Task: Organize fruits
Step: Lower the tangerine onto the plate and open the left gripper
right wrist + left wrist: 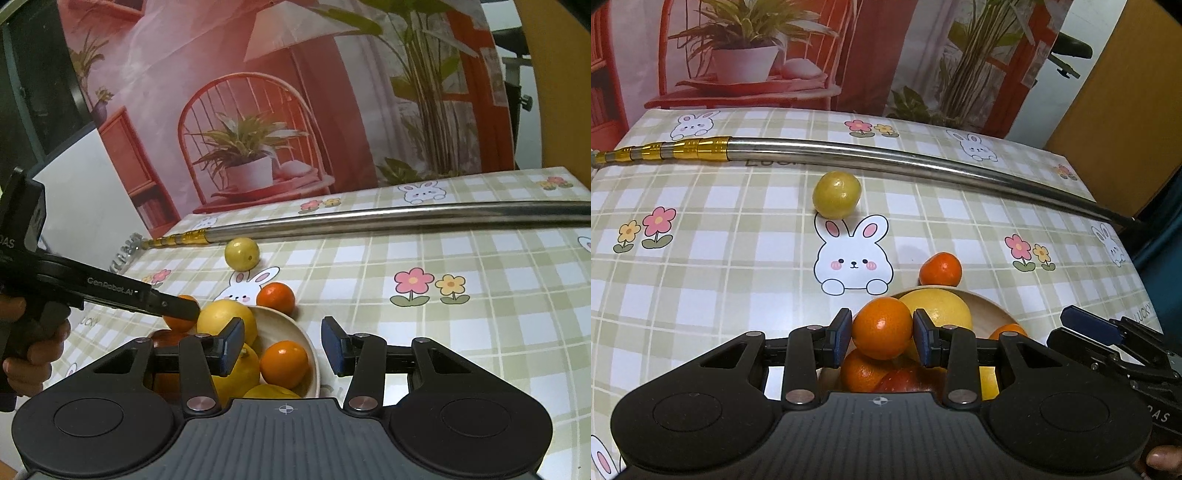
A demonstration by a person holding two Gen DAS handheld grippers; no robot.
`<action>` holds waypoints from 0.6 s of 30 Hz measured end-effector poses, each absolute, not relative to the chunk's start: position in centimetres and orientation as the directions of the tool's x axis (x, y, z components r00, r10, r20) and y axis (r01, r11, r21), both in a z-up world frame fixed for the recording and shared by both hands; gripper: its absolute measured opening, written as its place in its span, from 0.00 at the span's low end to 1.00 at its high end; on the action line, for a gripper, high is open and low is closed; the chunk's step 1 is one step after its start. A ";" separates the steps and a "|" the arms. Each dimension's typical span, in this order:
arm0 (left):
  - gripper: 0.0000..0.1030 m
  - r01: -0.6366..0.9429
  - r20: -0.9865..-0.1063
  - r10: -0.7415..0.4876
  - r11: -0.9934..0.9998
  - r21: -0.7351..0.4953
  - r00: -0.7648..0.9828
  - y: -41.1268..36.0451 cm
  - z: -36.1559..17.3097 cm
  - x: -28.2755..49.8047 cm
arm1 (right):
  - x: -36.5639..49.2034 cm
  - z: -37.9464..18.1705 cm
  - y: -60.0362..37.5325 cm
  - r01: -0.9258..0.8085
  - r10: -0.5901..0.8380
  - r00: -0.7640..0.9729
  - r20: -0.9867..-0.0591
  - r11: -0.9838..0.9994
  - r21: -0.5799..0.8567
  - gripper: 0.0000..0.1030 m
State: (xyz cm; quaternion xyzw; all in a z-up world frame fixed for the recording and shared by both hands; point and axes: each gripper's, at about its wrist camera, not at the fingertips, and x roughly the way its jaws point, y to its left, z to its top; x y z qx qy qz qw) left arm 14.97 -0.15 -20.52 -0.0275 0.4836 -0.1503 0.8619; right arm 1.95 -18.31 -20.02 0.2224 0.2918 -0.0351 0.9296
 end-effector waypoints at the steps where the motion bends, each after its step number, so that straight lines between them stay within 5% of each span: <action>1: 0.37 0.236 -0.825 -0.290 0.952 -0.196 0.484 -0.1 -20.5 14.9 | 1.9 -20.1 -18.4 0.196 0.065 0.828 -0.558 0.897 0.395 0.42; 7: 0.49 0.236 -0.817 -0.332 0.940 -0.246 0.472 0.2 -20.8 14.7 | 1.9 -20.2 -18.6 0.200 0.065 0.829 -0.556 0.893 0.403 0.42; 18: 0.49 0.230 -0.791 -0.352 0.935 -0.271 0.500 0.9 -20.0 14.2 | 1.9 -20.1 -18.6 0.198 0.067 0.828 -0.556 0.894 0.402 0.42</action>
